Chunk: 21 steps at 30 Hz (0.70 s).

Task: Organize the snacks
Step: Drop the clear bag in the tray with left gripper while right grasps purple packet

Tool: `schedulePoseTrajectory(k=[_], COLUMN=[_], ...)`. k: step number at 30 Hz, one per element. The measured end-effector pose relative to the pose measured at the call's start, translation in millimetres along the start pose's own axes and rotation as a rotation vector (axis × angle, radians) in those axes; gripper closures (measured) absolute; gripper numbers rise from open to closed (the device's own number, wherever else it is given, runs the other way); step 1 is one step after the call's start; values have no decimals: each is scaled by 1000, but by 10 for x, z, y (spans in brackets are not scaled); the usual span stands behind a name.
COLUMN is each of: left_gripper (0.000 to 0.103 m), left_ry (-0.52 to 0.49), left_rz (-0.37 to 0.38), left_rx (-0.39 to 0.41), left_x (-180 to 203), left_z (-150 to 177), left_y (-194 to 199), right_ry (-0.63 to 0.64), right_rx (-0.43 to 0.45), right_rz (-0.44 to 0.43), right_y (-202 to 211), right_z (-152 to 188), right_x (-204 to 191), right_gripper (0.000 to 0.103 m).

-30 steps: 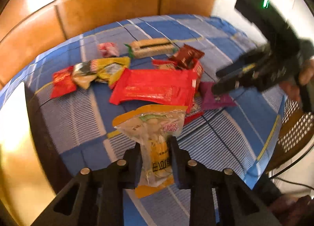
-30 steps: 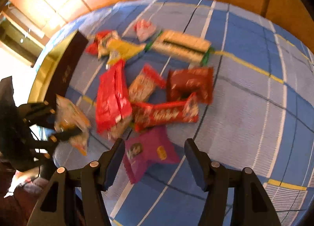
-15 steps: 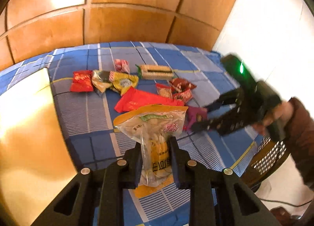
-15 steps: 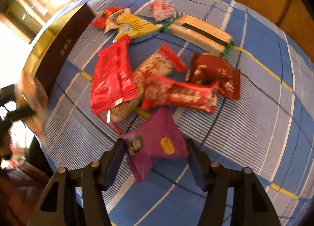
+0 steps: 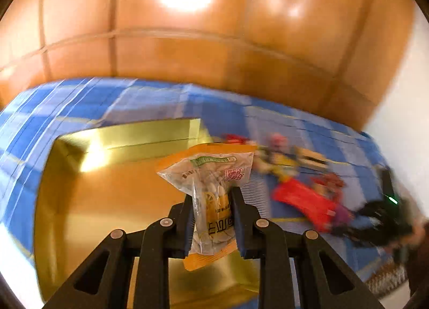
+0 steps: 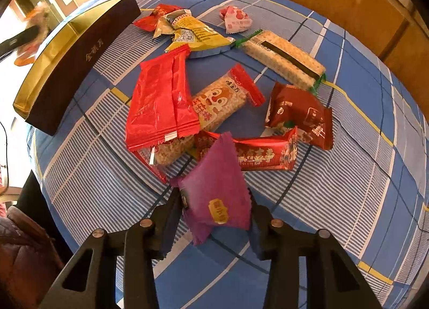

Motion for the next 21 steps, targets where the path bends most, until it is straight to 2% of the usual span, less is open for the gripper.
schedulePoseTrajectory(k=[4,7,12,16,18,20,21], left_gripper=[78,78,77,76,72,62,60], left_ry=[43,70,45,6,-8,-13,-12], left_rz=[-66,-85,-144,-224,-264,-308,-323], left_rx=[-52,-87,-110,-31,17,77,97], left_x=[-288,-362,-318,-202,-137,-109,-107], left_z=[-88,-186,-283,-278,-266,-236,-237], left_y=[-296,-554,-776,-549,-393,-196,-118], right_ry=[12,12,14,14,22,31,35], right_rx=[7,7,4,7,12,18,22], right_rz=[-1,-8,-16,-19,-14,-8,-4], right_y=[12,5,-49,-84,-92,-95,-92], right_z=[8,-6,-42,-63,-63,-58,-47], right_x=[-42,-35,5,13,6,-8,-21], right_gripper=[61,61,59,58,58,59,59])
Point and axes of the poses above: each gripper's, at about its wrist camera, not at the fingertips, and y roughly against the way its jaws point, x to its right, z to its underside, the point moved 2 cm from there along -y, roughly the way its jaws point, and after that the axes turned 10 degrees about -y, right-handed, at the moved point
